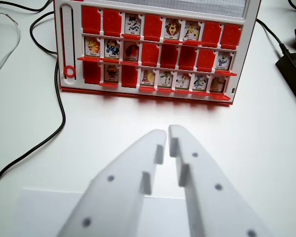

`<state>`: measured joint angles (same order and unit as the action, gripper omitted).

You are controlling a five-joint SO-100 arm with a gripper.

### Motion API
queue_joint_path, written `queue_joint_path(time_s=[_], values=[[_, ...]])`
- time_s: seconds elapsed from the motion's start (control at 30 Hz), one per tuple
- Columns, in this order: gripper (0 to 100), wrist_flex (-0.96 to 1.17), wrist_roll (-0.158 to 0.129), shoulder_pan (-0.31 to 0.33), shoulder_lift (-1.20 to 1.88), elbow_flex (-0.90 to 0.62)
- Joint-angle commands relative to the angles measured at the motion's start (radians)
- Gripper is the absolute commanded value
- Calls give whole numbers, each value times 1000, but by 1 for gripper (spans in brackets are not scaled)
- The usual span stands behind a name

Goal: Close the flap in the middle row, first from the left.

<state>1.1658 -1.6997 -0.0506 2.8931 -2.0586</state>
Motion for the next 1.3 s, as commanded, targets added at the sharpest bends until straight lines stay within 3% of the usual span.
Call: queue_joint_path(time_s=[0.0,0.4,0.87,1.27], values=[[0,-21,-12,-5,-5,17],[0,-140,-17,-55,-144,-6],[0,-347,-18,-133,-511,41],[0,-463,-40,-169,-943,262]])
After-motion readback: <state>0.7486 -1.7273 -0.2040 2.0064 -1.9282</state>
